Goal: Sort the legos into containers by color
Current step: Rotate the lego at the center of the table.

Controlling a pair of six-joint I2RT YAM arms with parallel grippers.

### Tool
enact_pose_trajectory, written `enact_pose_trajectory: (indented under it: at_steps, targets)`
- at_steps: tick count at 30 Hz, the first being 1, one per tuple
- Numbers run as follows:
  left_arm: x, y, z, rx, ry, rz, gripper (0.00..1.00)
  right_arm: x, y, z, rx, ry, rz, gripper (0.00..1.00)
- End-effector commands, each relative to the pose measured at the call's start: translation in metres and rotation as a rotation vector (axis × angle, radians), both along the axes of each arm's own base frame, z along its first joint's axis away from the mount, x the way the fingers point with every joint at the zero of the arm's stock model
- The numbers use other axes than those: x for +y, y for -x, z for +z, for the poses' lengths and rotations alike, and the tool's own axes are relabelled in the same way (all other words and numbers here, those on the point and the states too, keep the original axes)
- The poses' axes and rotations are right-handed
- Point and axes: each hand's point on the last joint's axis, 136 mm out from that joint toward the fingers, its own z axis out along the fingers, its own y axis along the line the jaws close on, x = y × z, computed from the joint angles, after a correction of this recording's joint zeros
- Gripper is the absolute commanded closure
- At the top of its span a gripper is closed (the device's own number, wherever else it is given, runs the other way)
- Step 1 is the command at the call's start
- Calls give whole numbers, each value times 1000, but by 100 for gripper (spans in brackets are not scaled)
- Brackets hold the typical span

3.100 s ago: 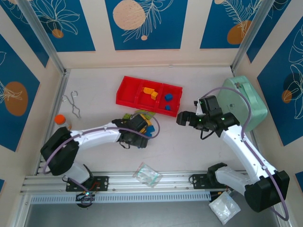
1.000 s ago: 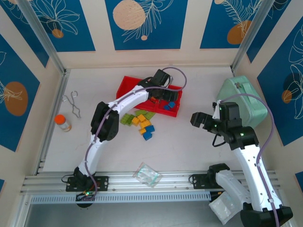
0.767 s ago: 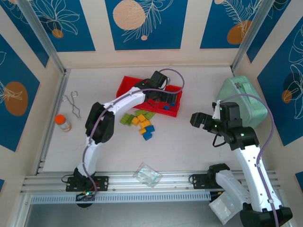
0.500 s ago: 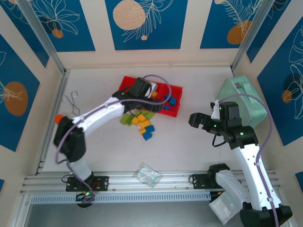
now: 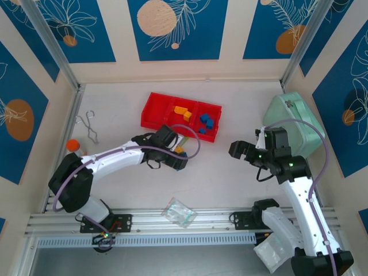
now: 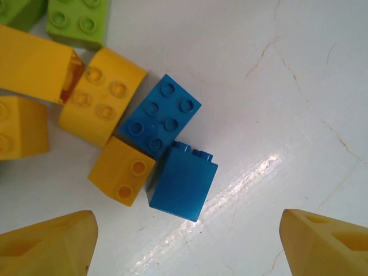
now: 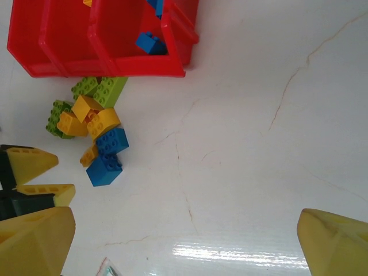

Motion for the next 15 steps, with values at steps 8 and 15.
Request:
enact_pose_trajectory:
  at_steps: [8,15]
  targets:
    - [-14,20,-37,142,49,77,21,3,15,7,2,-42,2,1]
    - [-15,9,-62,157,-6,133,24,4,17,7,-2,-45,9,1]
